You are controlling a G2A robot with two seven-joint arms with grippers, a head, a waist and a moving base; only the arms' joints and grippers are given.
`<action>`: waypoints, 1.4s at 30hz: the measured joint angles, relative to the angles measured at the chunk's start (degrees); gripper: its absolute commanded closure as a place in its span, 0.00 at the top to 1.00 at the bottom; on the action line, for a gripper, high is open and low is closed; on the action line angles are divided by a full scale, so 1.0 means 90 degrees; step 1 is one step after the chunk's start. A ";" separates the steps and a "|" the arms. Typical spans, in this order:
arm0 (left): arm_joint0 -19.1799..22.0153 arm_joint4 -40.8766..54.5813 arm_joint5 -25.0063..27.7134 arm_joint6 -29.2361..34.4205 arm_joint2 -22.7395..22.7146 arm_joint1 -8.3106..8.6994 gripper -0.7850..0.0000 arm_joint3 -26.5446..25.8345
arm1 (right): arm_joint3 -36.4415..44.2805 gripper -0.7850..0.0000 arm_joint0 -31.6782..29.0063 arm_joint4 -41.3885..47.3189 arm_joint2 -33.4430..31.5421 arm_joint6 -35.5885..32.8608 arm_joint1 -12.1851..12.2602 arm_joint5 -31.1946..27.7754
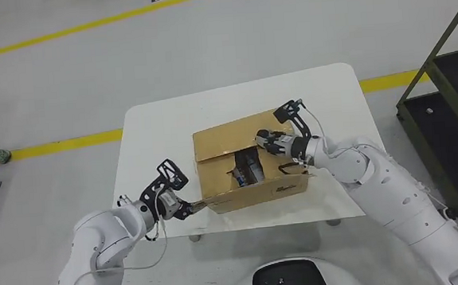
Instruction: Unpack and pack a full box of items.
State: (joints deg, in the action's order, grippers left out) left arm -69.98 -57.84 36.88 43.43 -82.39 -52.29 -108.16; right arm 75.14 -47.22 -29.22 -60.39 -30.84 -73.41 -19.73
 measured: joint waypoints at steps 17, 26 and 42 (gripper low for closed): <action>0.1117 -0.0079 -0.1734 0.0055 0.1117 -0.0254 1.00 0.1173 | 0.1048 0.00 -0.0380 -0.0634 -0.0750 0.0386 0.0191 0.0220; 0.1296 -0.0181 -0.1927 0.0093 0.1317 -0.0313 1.00 0.1400 | 0.0531 0.00 -0.0574 -0.1788 -0.0050 0.1207 0.0075 0.0519; 0.1003 0.0067 -0.2954 0.0583 0.0646 -0.0276 1.00 0.1540 | 0.0114 0.00 -0.0408 -0.1740 0.0255 0.1411 -0.0085 0.0598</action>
State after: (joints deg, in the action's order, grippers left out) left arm -60.96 -57.25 10.29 48.69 -76.57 -54.77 -94.30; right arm 76.17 -50.90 -44.88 -58.10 -18.14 -74.17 -14.35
